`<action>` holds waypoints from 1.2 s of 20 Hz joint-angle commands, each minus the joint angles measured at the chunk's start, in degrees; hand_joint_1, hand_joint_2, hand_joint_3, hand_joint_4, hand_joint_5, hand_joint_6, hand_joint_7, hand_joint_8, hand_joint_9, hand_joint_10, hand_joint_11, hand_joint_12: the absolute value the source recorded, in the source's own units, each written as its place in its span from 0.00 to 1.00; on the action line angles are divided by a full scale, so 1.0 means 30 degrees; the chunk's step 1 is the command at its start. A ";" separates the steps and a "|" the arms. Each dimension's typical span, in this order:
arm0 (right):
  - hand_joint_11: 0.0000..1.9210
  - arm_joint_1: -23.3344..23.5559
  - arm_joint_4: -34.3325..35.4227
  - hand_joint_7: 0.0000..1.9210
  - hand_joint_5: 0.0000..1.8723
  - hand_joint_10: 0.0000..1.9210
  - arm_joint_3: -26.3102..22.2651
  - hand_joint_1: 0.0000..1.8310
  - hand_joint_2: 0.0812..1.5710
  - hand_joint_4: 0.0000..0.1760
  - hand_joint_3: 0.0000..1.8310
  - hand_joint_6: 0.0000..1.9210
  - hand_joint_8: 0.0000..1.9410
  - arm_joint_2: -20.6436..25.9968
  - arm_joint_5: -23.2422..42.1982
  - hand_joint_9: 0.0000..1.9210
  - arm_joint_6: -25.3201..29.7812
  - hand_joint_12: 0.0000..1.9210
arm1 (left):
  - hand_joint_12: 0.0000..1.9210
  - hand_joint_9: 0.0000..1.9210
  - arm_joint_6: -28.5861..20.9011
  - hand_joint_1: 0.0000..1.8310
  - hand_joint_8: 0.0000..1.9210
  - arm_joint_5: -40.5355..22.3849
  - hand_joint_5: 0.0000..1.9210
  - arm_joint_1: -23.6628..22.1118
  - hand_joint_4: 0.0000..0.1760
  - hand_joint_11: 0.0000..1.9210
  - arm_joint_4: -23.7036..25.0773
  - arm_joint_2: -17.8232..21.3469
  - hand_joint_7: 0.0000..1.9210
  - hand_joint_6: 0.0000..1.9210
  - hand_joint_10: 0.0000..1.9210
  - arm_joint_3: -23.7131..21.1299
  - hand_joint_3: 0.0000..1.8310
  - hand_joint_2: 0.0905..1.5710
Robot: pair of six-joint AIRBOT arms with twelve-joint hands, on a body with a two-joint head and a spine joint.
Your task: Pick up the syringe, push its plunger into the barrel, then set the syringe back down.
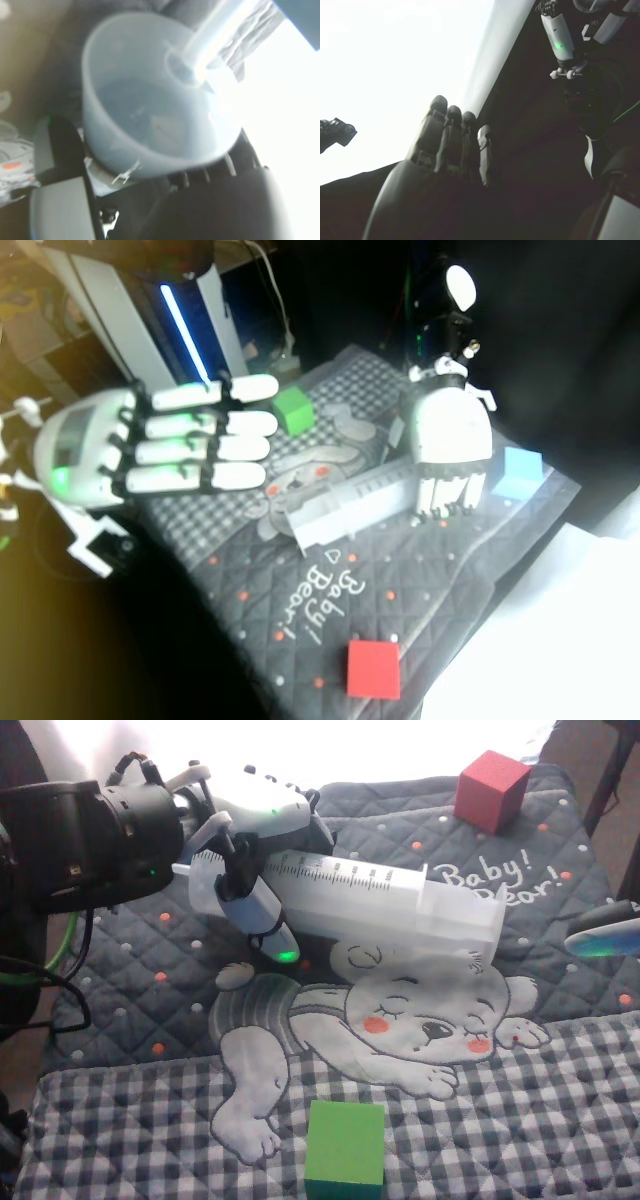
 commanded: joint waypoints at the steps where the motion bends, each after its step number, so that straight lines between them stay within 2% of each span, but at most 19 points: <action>1: 0.06 0.0283 0.0519 0.06 0.05 0.00 -0.0035 0.41 0.38 0.53 0.00 0.00 0.00 0.0106 0.2422 0.04 0.0055 0.01 | 0.83 0.45 -0.0074 0.64 0.61 -0.1219 0.39 -0.0368 0.00 0.41 -0.0449 0.0201 0.45 0.79 0.75 0.0068 0.02 0.75; 2: 0.06 0.0283 0.0519 0.06 0.05 0.00 -0.0037 0.40 0.37 0.54 0.00 0.00 0.00 0.0106 0.2428 0.03 0.0055 0.01 | 0.90 0.45 -0.0076 0.63 0.70 -0.1471 0.34 -0.0423 0.00 0.43 -0.0857 0.0283 0.41 0.84 0.86 0.0114 0.04 0.77; 3: 0.06 0.0283 0.0519 0.06 0.05 0.00 -0.0039 0.41 0.38 0.54 0.00 0.00 0.00 0.0106 0.2428 0.03 0.0055 0.01 | 0.98 0.44 -0.0076 0.70 0.78 -0.1599 0.37 -0.0465 0.00 0.44 -0.1077 0.0325 0.38 0.97 0.94 0.0137 0.04 0.76; 4: 0.06 0.0283 0.0523 0.06 0.05 0.00 -0.0041 0.40 0.37 0.52 0.00 0.00 0.00 0.0106 0.2432 0.04 0.0055 0.01 | 1.00 0.44 -0.0078 0.71 0.87 -0.1720 0.37 -0.0521 0.00 0.44 -0.1280 0.0377 0.35 0.99 0.99 0.0177 0.26 0.65; 5: 0.06 0.0283 0.0528 0.06 0.05 0.00 -0.0041 0.41 0.37 0.50 0.00 0.00 0.00 0.0108 0.2438 0.04 0.0055 0.01 | 1.00 0.44 -0.0080 0.71 0.95 -0.1899 0.36 -0.0593 0.00 0.45 -0.1625 0.0434 0.33 1.00 1.00 0.0261 0.39 0.61; 6: 0.06 0.0283 0.0532 0.06 0.05 0.00 -0.0041 0.41 0.37 0.45 0.00 0.00 0.00 0.0108 0.2447 0.04 0.0055 0.01 | 1.00 0.44 -0.0082 0.71 0.99 -0.2161 0.34 -0.0643 0.16 0.45 -0.2194 0.0482 0.32 1.00 1.00 0.0421 0.45 0.59; 7: 0.06 0.0283 0.0532 0.07 0.05 0.00 -0.0041 0.40 0.38 0.39 0.00 0.00 0.00 0.0108 0.2449 0.05 0.0055 0.01 | 1.00 0.43 -0.0083 0.71 1.00 -0.2276 0.32 -0.0670 0.57 0.45 -0.2494 0.0518 0.31 1.00 1.00 0.0492 0.44 0.60; 8: 0.05 0.0283 0.0540 0.07 0.05 0.00 -0.0043 0.41 0.38 0.45 0.00 0.00 0.00 0.0108 0.2457 0.05 0.0055 0.01 | 1.00 0.48 -0.0091 0.83 1.00 -0.2545 0.33 -0.0790 0.58 0.52 -0.2859 0.0650 0.41 1.00 1.00 0.0503 0.19 0.61; 9: 0.05 0.0283 0.0542 0.07 0.05 0.00 -0.0044 0.41 0.38 0.45 0.00 0.00 0.00 0.0108 0.2459 0.05 0.0055 0.01 | 1.00 0.48 -0.0093 0.83 1.00 -0.2585 0.33 -0.0803 0.58 0.52 -0.2899 0.0667 0.41 1.00 1.00 0.0501 0.19 0.61; 11: 0.06 0.0283 0.0590 0.07 0.05 0.00 -0.0052 0.41 0.37 0.46 0.00 0.00 0.00 0.0106 0.2472 0.05 0.0055 0.01 | 1.00 0.62 -0.0103 0.87 1.00 -0.2892 0.40 -0.0964 0.49 0.67 -0.3033 0.0791 0.51 1.00 1.00 0.0421 0.16 0.61; 13: 0.06 0.0283 0.0675 0.06 0.04 0.00 -0.0062 0.41 0.38 0.39 0.00 0.00 0.00 0.0085 0.2518 0.04 0.0055 0.01 | 1.00 0.72 -0.0093 0.86 1.00 -0.3368 0.50 -0.0990 0.60 0.76 -0.3690 0.0917 0.63 1.00 1.00 0.0429 0.19 0.59; 14: 0.06 0.0283 0.0721 0.06 0.05 0.00 -0.0062 0.39 0.38 0.38 0.00 0.00 0.00 0.0049 0.2544 0.04 0.0055 0.00 | 1.00 0.73 -0.0093 0.86 1.00 -0.3683 0.52 -0.1034 0.44 0.76 -0.4099 0.1087 0.66 1.00 1.00 0.0387 0.24 0.56; 15: 0.05 0.0283 0.0765 0.06 0.04 0.00 -0.0064 0.40 0.39 0.40 0.00 0.00 0.00 0.0037 0.2552 0.03 0.0055 0.00 | 1.00 0.74 -0.0093 0.86 1.00 -0.3847 0.46 -0.1050 0.12 0.77 -0.4326 0.1166 0.66 0.97 1.00 0.0366 0.25 0.56; 16: 0.05 0.0281 0.0863 0.06 0.05 0.00 -0.0064 0.40 0.38 0.42 0.00 0.00 0.00 0.0005 0.2575 0.03 0.0055 0.00 | 1.00 0.76 -0.0093 0.87 1.00 -0.4256 0.39 -0.1073 0.21 0.78 -0.4841 0.1332 0.67 0.55 1.00 0.0350 0.26 0.56; 17: 0.05 0.0279 0.0943 0.06 0.05 0.00 -0.0064 0.41 0.38 0.42 0.00 0.00 0.00 -0.0015 0.2600 0.03 0.0055 0.00 | 1.00 0.78 -0.0095 0.87 1.00 -0.4453 0.48 -0.1158 0.00 0.80 -0.5015 0.1448 0.69 0.53 1.00 0.0335 0.24 0.57; 18: 0.04 0.0266 0.1056 0.05 0.05 0.00 -0.0062 0.42 0.38 0.43 0.00 0.00 0.00 -0.0037 0.2659 0.03 0.0055 0.00 | 1.00 0.79 -0.0095 0.87 1.00 -0.4594 0.47 -0.1342 0.00 0.81 -0.5029 0.1656 0.71 0.91 1.00 0.0207 0.23 0.57; 19: 0.05 0.0245 0.1134 0.05 0.05 0.00 -0.0062 0.40 0.38 0.35 0.00 0.00 0.00 -0.0064 0.2726 0.03 0.0055 0.01 | 1.00 0.78 -0.0093 0.83 1.00 -0.4697 0.59 -0.1464 0.00 0.77 -0.5029 0.1794 0.72 0.98 1.00 0.0129 0.23 0.59; 22: 0.06 0.0008 0.1657 0.06 0.05 0.01 -0.0062 0.38 0.37 0.36 0.00 0.00 0.00 -0.0173 0.3175 0.04 0.0055 0.01 | 1.00 0.81 0.0419 0.82 1.00 -0.5249 0.66 -0.1873 0.00 0.78 -0.5516 0.2462 0.76 1.00 1.00 -0.0427 0.13 0.66; 24: 0.05 -0.0447 0.2236 0.06 0.04 0.00 -0.0062 0.37 0.38 0.44 0.00 0.00 0.00 -0.0244 0.3740 0.03 0.0055 0.00 | 1.00 0.82 0.2327 0.82 1.00 -0.5591 0.70 -0.1997 0.00 0.81 -0.7034 0.3089 0.78 1.00 1.00 -0.1216 0.08 0.68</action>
